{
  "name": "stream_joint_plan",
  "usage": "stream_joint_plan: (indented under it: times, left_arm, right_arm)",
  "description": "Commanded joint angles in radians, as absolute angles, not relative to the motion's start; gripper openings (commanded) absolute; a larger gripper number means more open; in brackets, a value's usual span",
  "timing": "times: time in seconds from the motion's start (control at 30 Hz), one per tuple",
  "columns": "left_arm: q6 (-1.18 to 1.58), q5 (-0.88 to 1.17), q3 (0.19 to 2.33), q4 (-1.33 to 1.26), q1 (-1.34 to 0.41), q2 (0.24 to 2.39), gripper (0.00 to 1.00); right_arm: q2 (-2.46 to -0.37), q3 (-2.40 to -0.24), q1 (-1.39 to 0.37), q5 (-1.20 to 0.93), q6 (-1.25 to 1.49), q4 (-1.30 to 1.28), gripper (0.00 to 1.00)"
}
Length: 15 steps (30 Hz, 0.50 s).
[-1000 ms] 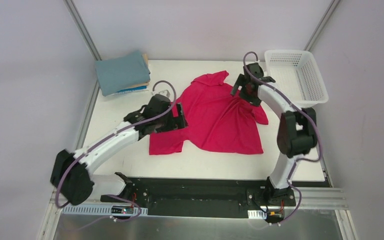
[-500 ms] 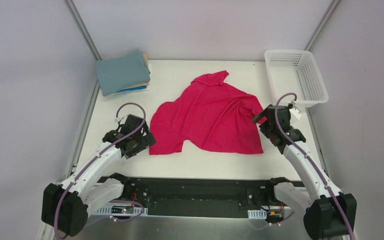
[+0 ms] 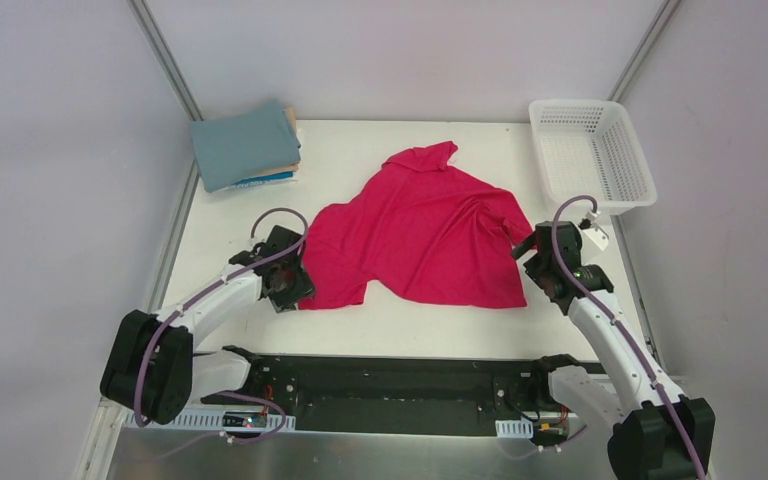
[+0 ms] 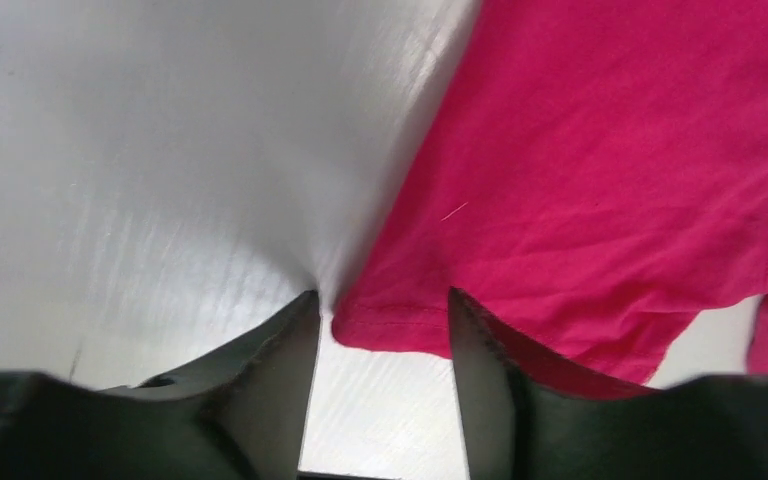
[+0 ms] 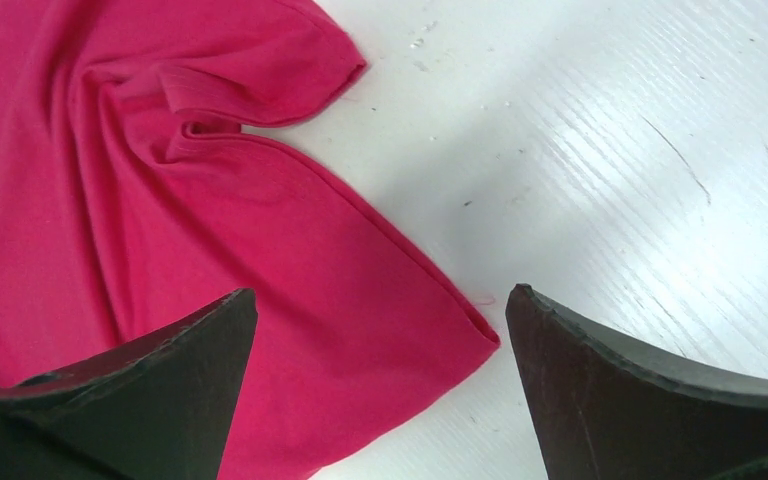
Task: Fold and stack the t-shirts
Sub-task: Flatten out the tshirt
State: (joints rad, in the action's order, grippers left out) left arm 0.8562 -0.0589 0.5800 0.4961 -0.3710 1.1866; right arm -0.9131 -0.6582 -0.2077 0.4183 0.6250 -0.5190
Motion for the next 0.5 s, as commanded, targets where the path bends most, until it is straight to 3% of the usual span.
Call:
stream_joint_plan:
  times: [0.0,0.07,0.1,0.47]
  left_arm:
    - [0.856,-0.003,0.555,0.402,-0.364,1.273,0.44]
    - [0.849,-0.002,0.555,0.382,-0.364,1.304,0.09]
    - [0.849,-0.002,0.556,0.377,-0.364,1.317,0.0]
    - [0.796,-0.008,0.538,0.337,-0.364,1.22,0.0]
  right_arm:
    - [-0.919,-0.711,-0.2,0.459,0.628,-0.58,0.99]
    - [-0.91,-0.713,-0.197,0.465,0.639,-0.604,0.99]
    - [-0.905,-0.715,-0.194,0.47,0.646,-0.62,0.99]
    - [-0.876,-0.635,-0.183,0.362,0.739,-0.769,0.98]
